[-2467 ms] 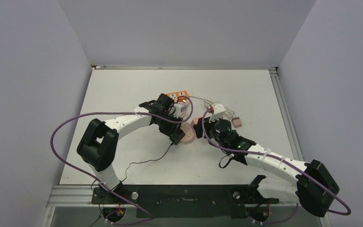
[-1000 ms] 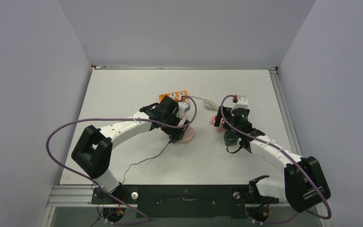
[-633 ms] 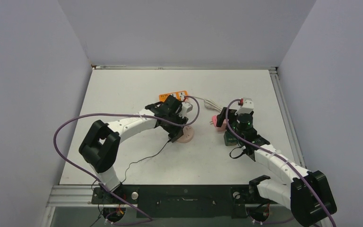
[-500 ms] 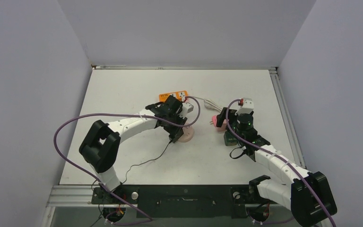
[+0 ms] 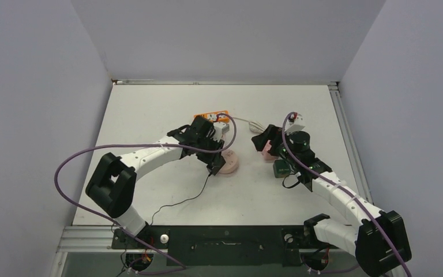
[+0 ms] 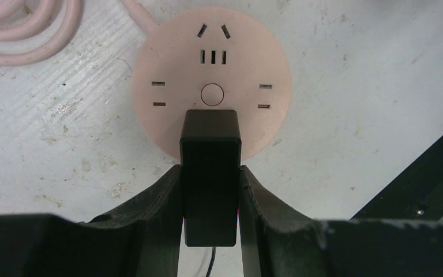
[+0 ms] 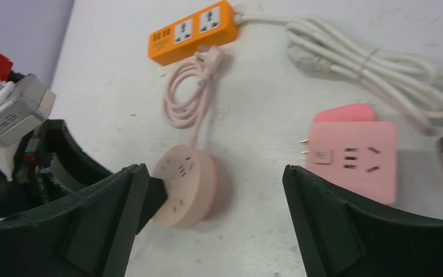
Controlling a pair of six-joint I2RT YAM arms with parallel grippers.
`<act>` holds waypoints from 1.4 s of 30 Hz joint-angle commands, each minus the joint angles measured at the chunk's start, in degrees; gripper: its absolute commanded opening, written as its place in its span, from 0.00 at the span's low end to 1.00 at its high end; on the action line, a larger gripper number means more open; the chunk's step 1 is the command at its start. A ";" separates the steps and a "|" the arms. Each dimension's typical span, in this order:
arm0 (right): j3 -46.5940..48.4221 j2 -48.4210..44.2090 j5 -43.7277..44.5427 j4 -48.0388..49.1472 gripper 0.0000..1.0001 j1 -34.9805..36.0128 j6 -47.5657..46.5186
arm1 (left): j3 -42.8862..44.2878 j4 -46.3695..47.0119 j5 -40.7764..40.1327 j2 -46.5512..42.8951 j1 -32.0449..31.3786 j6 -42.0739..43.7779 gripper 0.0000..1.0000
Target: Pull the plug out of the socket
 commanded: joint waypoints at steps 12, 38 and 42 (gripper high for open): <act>6.40 9.05 -2.34 1.86 0.94 11.01 17.91 | -9.39 20.49 8.59 -19.73 1.71 -3.82 0.00; 1.82 9.86 -1.53 11.54 0.54 15.87 29.60 | -10.78 21.84 8.52 -22.91 1.72 -4.61 0.00; 1.31 9.82 -1.10 13.05 0.37 16.46 30.38 | -10.51 21.30 8.52 -22.51 1.72 -4.55 0.00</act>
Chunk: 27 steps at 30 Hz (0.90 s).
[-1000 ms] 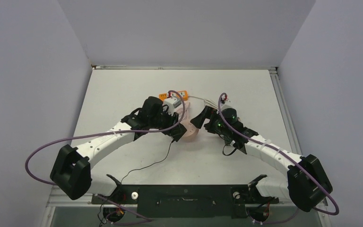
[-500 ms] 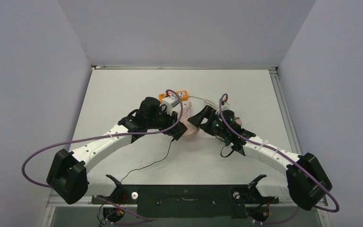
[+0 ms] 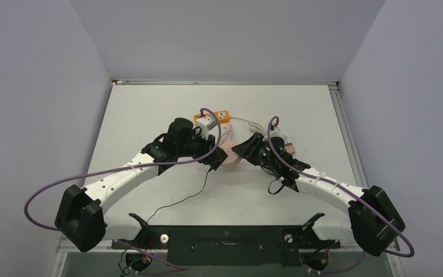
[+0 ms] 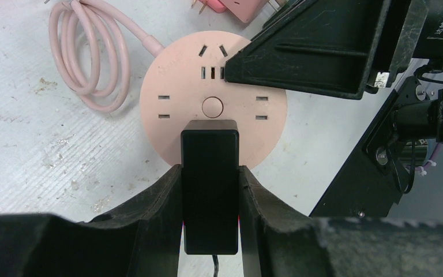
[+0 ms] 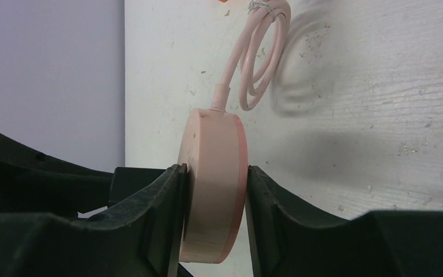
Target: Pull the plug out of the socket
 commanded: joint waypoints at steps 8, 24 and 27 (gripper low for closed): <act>0.88 0.19 1.18 5.92 0.06 3.08 0.68 | 2.46 4.82 0.52 -0.42 -0.03 0.34 0.00; 4.50 -1.84 7.53 3.65 0.05 9.47 -11.01 | 3.95 4.45 5.78 4.12 4.05 -2.52 0.00; 4.18 -2.90 6.89 4.73 0.05 9.79 -12.56 | 3.88 5.15 7.16 4.95 4.96 -3.45 0.00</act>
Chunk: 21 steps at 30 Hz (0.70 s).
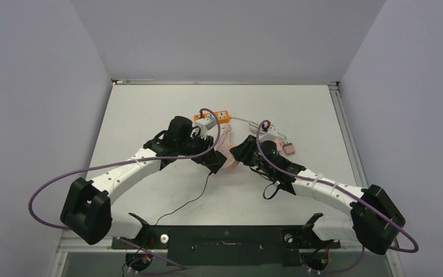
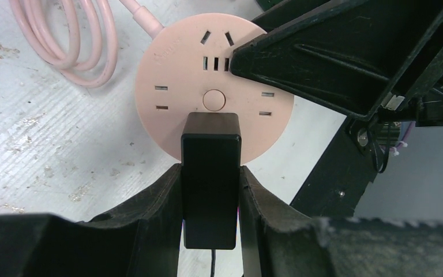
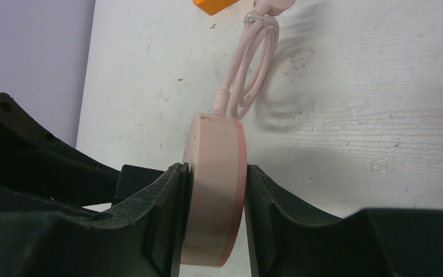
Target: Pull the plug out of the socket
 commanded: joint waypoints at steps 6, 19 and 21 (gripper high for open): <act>1.46 -4.89 -5.79 8.22 0.05 3.09 -4.85 | 3.22 8.32 1.53 2.17 2.79 -3.23 0.00; 1.06 -4.72 7.98 -3.60 0.05 2.90 2.57 | -1.01 13.78 -0.76 -1.39 -0.69 -2.35 0.00; 0.90 -4.81 9.69 -4.88 0.05 2.92 2.88 | -1.31 14.49 -0.06 -1.61 -0.79 -2.53 0.00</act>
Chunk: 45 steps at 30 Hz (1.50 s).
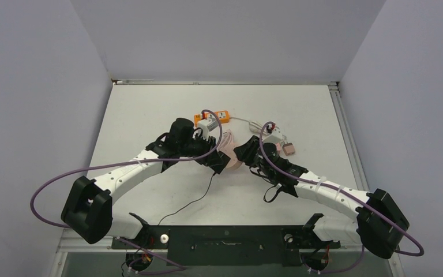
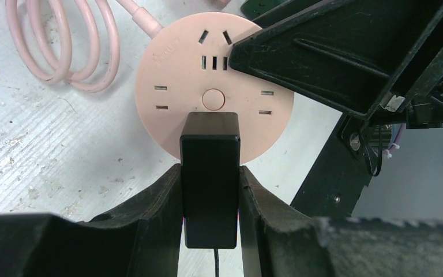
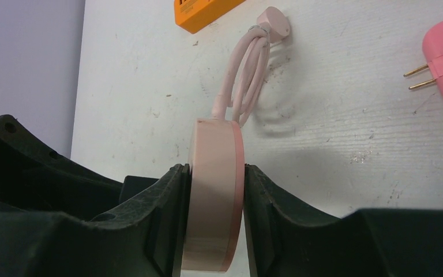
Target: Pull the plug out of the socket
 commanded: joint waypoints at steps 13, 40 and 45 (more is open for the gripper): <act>-2.76 -4.44 1.39 1.39 0.05 -1.06 5.77 | -1.48 13.44 -2.00 -3.98 -0.41 -2.07 0.00; 0.47 -4.07 1.01 3.19 0.05 -0.64 4.30 | 1.82 7.41 -2.29 -1.11 -0.13 -0.61 0.00; 3.09 -3.10 3.73 0.09 0.05 1.66 0.84 | 2.80 6.27 -1.01 0.30 2.05 -1.48 0.00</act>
